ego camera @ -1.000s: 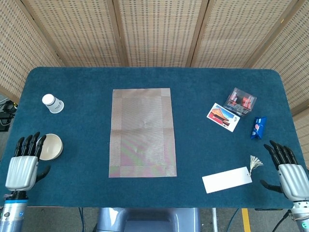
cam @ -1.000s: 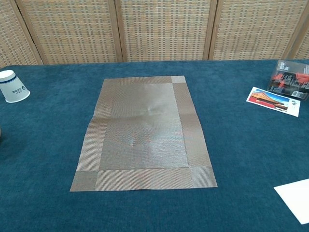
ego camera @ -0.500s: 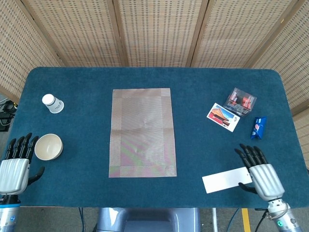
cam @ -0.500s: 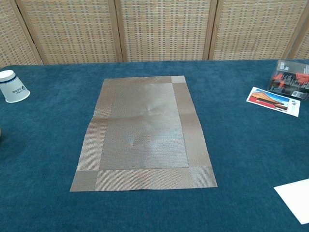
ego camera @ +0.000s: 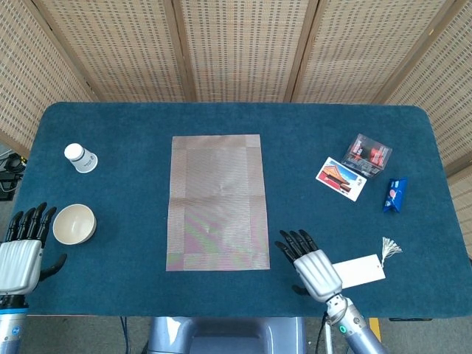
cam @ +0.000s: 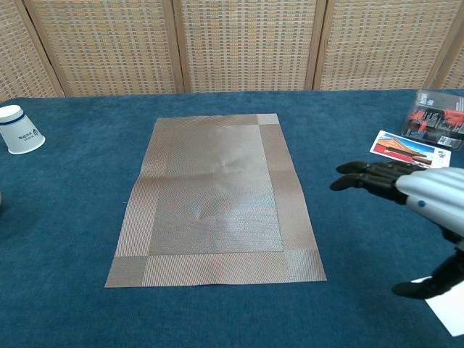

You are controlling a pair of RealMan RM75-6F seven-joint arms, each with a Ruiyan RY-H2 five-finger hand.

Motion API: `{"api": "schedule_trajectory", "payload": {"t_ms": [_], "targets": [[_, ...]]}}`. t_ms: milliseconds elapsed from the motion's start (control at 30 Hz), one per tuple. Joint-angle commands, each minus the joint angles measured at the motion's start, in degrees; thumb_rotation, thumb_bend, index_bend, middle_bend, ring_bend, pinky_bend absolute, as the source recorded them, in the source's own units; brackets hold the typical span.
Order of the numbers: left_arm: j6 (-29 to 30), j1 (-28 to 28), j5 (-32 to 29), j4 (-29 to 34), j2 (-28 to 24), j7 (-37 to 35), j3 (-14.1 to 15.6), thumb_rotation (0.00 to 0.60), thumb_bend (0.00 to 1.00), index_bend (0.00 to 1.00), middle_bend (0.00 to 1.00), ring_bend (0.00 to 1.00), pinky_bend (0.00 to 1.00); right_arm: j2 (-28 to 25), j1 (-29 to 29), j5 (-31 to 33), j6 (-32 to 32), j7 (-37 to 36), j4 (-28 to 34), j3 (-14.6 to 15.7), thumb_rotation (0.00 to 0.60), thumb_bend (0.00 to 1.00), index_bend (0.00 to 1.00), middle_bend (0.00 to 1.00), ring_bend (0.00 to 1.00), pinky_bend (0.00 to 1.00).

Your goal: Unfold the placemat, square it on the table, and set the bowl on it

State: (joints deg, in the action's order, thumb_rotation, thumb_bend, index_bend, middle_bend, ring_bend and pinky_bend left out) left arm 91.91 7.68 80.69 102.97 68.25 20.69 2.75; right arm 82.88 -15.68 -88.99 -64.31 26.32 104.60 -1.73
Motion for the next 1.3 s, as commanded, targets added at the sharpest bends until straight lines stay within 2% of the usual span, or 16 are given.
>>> {"api": "schedule_trajectory", "payload": {"t_ms": [33, 200, 400, 900, 1300], "targets": [[-0.58, -0.06, -0.40, -0.07, -0.07, -0.13, -0.37, 0.600, 0.24, 0.01, 0.00, 0.00, 0.00, 3.08, -1.80, 1.76, 1.85, 0.76, -0.80, -1.03, 0.600, 0.06, 0.15, 0.00, 0.00, 0.00], [-2.07, -0.13, -1.12, -0.05, -0.18, -0.07, -1.06, 0.600, 0.24, 0.01, 0.00, 0.00, 0.00, 7.95, -4.20, 4.67, 3.75, -0.21, -4.11, -2.79, 0.600, 0.08, 0.16, 0.00, 0.00, 0.00], [-3.37, -0.23, -1.88, -0.19, -0.24, -0.10, -1.90, 0.600, 0.24, 0.01, 0.00, 0.00, 0.00, 10.24, -5.59, 7.56, 4.40, -0.96, -7.00, -3.62, 0.600, 0.08, 0.16, 0.00, 0.00, 0.00], [-5.24, -0.46, -2.68, -0.38, -0.06, 0.24, -3.28, 0.600, 0.24, 0.01, 0.00, 0.00, 0.00, 12.84, -7.80, 12.20, 5.42, -2.41, -12.53, -3.71, 0.600, 0.08, 0.16, 0.00, 0.00, 0.00], [-6.37, -0.52, -3.30, -0.67, 0.08, 0.35, -4.04, 0.600, 0.24, 0.01, 0.00, 0.00, 0.00, 13.71, -9.22, 14.52, 5.69, -3.20, -14.60, -4.11, 0.600, 0.09, 0.16, 0.00, 0.00, 0.00]]}}
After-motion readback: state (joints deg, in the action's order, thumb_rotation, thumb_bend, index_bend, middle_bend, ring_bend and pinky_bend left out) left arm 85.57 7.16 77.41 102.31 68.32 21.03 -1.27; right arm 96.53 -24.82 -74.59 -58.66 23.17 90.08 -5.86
